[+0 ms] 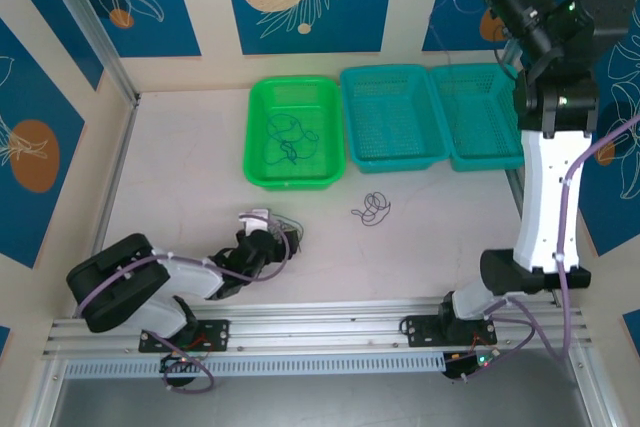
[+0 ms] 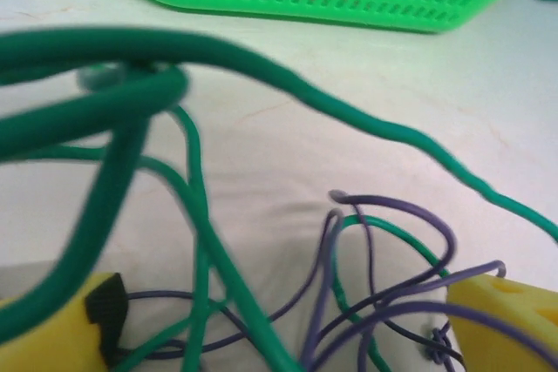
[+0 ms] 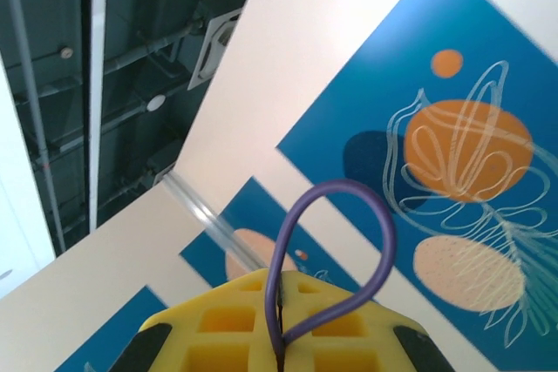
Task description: Untangle the cables
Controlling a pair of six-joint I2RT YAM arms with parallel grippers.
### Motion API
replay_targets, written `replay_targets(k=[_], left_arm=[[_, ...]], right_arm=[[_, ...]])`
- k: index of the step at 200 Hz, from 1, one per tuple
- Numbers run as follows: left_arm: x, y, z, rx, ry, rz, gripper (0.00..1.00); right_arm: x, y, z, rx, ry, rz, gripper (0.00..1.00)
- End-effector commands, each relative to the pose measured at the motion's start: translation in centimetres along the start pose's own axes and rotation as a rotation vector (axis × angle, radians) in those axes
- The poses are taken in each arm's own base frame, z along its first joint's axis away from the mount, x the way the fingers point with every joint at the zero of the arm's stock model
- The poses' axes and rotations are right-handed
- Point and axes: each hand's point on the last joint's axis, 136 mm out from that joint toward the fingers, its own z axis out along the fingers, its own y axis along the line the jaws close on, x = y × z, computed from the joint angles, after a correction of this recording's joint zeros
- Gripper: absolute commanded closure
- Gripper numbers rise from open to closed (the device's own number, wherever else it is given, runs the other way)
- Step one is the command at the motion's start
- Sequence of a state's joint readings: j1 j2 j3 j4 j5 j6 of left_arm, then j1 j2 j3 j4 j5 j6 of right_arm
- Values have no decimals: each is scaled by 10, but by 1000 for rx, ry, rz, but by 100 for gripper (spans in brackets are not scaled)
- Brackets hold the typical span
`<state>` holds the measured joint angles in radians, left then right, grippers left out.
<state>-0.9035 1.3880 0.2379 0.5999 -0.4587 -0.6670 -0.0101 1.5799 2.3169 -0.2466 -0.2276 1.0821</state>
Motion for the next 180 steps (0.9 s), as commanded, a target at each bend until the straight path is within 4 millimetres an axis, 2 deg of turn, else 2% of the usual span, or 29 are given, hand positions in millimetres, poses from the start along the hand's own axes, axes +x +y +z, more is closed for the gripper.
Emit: replay_targets(k=[1,22,41,68,88,103,128,142,155,165,176,180], left_arm=[[-3,-8,-14,75,12,95,0],[-29,-18,-35,130,-59,145,0],[-51,-18,-58,148,-130,173,0],[-77,-12,-92,169,-228,150,0],[-91,-12,-113,208,-284,119,0],[-96,-13,-120,225,-287,112,0],[-91,-16,-112,211,-212,119,0],[-83,-13,-99,169,-140,105,0],[-77,-15,-89,158,-77,87,0],[-74,-18,-82,163,-32,69,0],[-78,-24,-78,168,-2,38,0],[-80,-26,-77,171,8,31,0]], right_arm=[[-4,-38,18,26,43,89,100],[-7,-63,33,42,55,89,100],[9,-95,43,112,112,111,100],[52,-147,48,233,197,126,100],[94,-195,44,342,248,108,100],[132,-231,38,403,307,112,100],[203,-291,22,495,441,134,100],[243,-328,5,583,536,154,100],[272,-360,-12,690,622,158,100],[286,-380,-24,771,681,154,88],[291,-392,-36,863,738,144,66],[291,-394,-39,881,754,132,61]])
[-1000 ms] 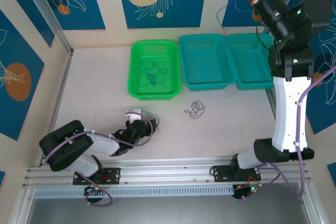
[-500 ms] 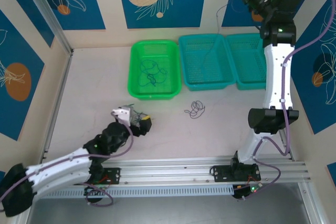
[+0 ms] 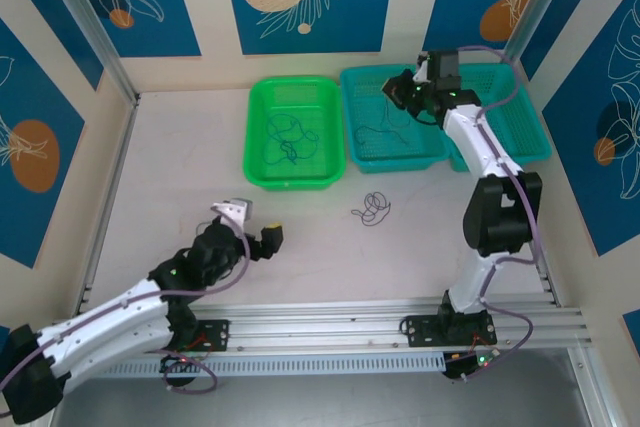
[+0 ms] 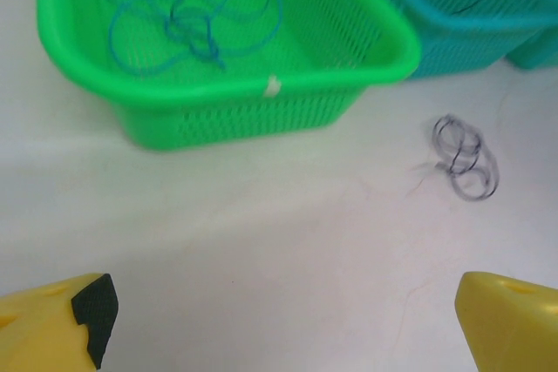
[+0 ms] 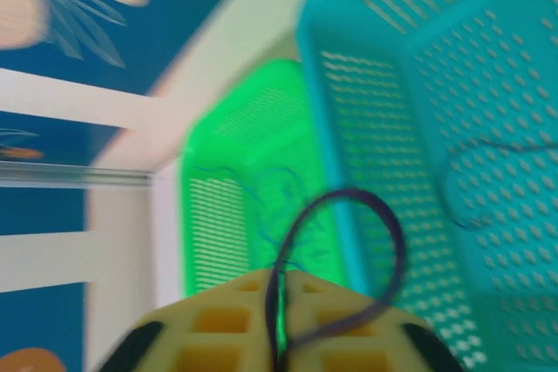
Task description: Untangle the cables
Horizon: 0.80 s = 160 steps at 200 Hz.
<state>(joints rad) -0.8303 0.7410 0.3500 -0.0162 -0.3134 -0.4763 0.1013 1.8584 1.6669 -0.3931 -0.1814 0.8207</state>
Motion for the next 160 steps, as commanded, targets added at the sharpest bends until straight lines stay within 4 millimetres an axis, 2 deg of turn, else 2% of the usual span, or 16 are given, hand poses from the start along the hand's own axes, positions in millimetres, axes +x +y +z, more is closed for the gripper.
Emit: replay_targets(k=[1,5,8,13,17,28,49,64,81,93,111,129,146,160], left_arm=[[-9,-13,5,39,62,-81,0],[-12,-15,6,43,67,-86,1],[-14,-16,6,44,70,-91,1],[-17,-18,7,49,72,-98,1],[-20,-20,7,55,74,-101,1],[-28,-25,8,77,74,-101,2],[-43,-41,7,134,67,-87,2],[-53,-56,5,200,73,-65,2],[-60,-78,0,302,96,-32,2],[-66,-92,-5,369,103,-12,2],[-70,-109,-14,461,107,11,2],[-70,-118,-20,523,111,24,2],[-66,-121,-21,544,126,30,2],[-61,-120,-19,544,140,31,2]], right_arm=[[9,-36,3,196,72,-64,60],[9,-36,1,210,77,-77,58],[8,-35,-1,216,75,-87,38],[6,-33,-5,222,66,-103,29],[5,-30,-9,222,56,-113,10],[-3,-23,-23,216,15,-135,0],[-12,-3,-53,178,-48,-165,0],[-11,15,-77,135,-86,-191,2],[0,27,-106,85,-121,-202,3],[16,30,-124,47,-139,-210,3],[47,22,-146,6,-171,-228,5],[82,-2,-155,17,-198,-222,6],[114,-34,-151,77,-193,-203,8],[140,-60,-139,126,-146,-161,11]])
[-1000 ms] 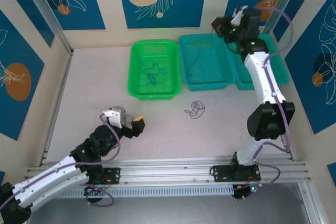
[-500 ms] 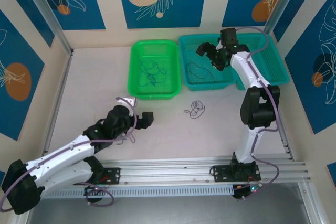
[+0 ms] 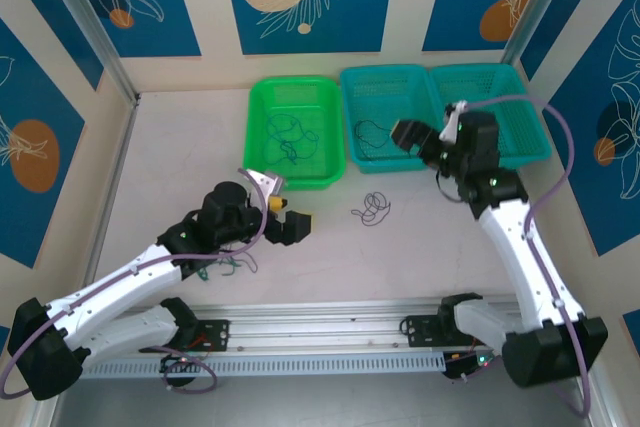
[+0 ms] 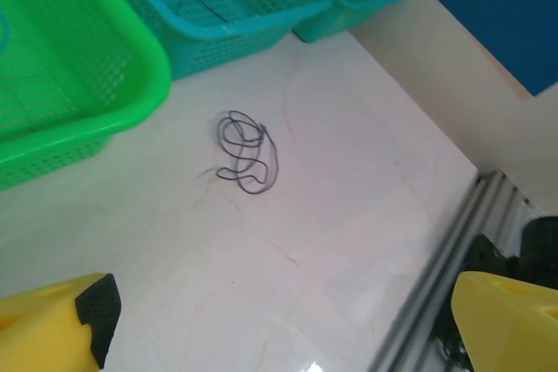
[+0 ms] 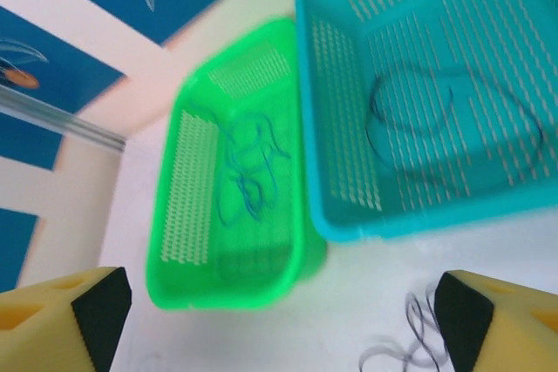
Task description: Untangle the cables
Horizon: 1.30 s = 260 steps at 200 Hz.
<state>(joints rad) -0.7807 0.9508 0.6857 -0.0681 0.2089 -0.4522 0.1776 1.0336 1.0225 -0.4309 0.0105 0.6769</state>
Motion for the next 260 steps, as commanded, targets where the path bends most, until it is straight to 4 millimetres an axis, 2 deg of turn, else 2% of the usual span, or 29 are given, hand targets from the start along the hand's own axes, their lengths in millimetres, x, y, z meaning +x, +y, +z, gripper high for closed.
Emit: replay_targets(k=[1,27,54,110,120,129,147,156,181,203,229,260], left_arm=[[-2,-14,-2,77,12,35,2],[7,-7,2,59,26,18,2],[12,-2,5,44,29,3,2],[22,8,5,2,42,0,1],[24,10,5,-4,50,-2,0],[25,11,5,-8,53,-3,0],[27,13,5,-19,55,-5,0],[27,14,5,-24,53,-4,0],[25,15,3,-32,41,-6,0],[19,21,2,-69,20,-38,0],[15,26,4,-102,5,-79,2],[13,24,8,-88,-1,-66,1]], right_arm=[[44,-38,18,112,48,62,11],[102,-62,46,184,201,83,17],[144,-77,75,272,336,83,26],[195,-92,124,342,524,109,27],[202,-92,129,355,550,99,32],[206,-92,131,364,554,88,42],[207,-94,129,378,538,86,85],[202,-92,126,374,526,86,100],[183,-72,111,309,469,48,100],[165,-41,90,201,428,-25,100],[153,3,59,27,408,-105,100],[121,33,23,-51,306,-140,100]])
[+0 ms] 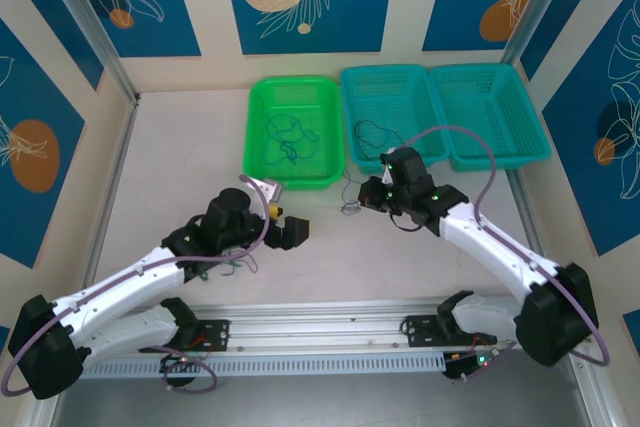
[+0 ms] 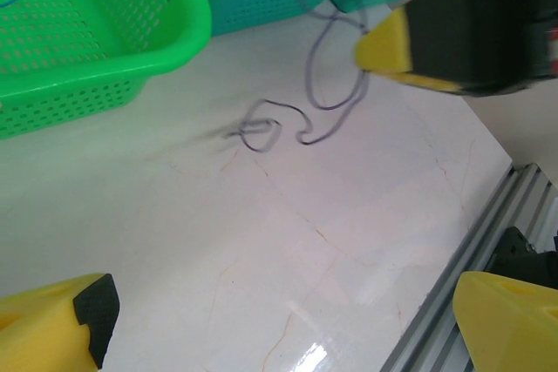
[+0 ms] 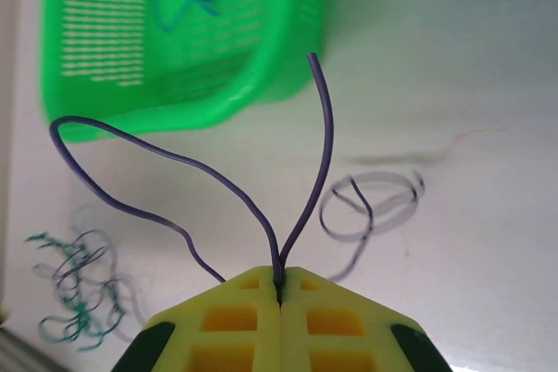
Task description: Untangle the cables
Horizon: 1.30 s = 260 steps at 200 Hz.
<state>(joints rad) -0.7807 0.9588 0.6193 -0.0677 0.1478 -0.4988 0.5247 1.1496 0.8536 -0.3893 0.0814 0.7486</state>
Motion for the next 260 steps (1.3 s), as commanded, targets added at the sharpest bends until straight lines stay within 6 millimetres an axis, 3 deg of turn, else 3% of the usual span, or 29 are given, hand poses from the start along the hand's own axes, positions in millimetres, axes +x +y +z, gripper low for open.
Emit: replay_targets(k=[1,24,55,80,100,126,140,164,197,210,224,237,260], left_arm=[[-13,-2,1,3,-40,-5,1],[-18,-19,-1,93,-58,34,1],[-22,-42,-9,210,-69,77,0],[-22,-52,-17,264,-88,105,0],[-24,-62,-26,321,-120,134,0],[-30,-68,-39,343,-170,163,0],[-32,-67,-45,332,-196,174,0],[-33,-59,-52,286,-232,177,0],[-30,-47,-57,227,-253,165,0],[-30,-43,-59,206,-254,162,0],[-28,-36,-60,168,-250,152,0],[-27,-25,-60,108,-240,132,0],[-20,10,-62,-86,-205,69,0]], right_arm=[[-12,23,-35,-57,-49,-68,100],[-45,47,-72,-91,-165,-106,100],[-108,76,-120,-131,-330,-141,100],[-164,84,-148,-117,-449,-137,100],[-207,77,-154,-94,-519,-105,100],[-255,51,-140,-27,-543,-48,100],[-272,34,-121,6,-528,-15,100],[-283,0,-78,65,-473,32,100],[-280,-45,-15,140,-347,81,100],[-274,-57,6,140,-276,108,90],[-267,-63,21,123,-218,128,68],[-264,-65,26,114,-204,132,53],[-261,-54,16,80,-212,118,51]])
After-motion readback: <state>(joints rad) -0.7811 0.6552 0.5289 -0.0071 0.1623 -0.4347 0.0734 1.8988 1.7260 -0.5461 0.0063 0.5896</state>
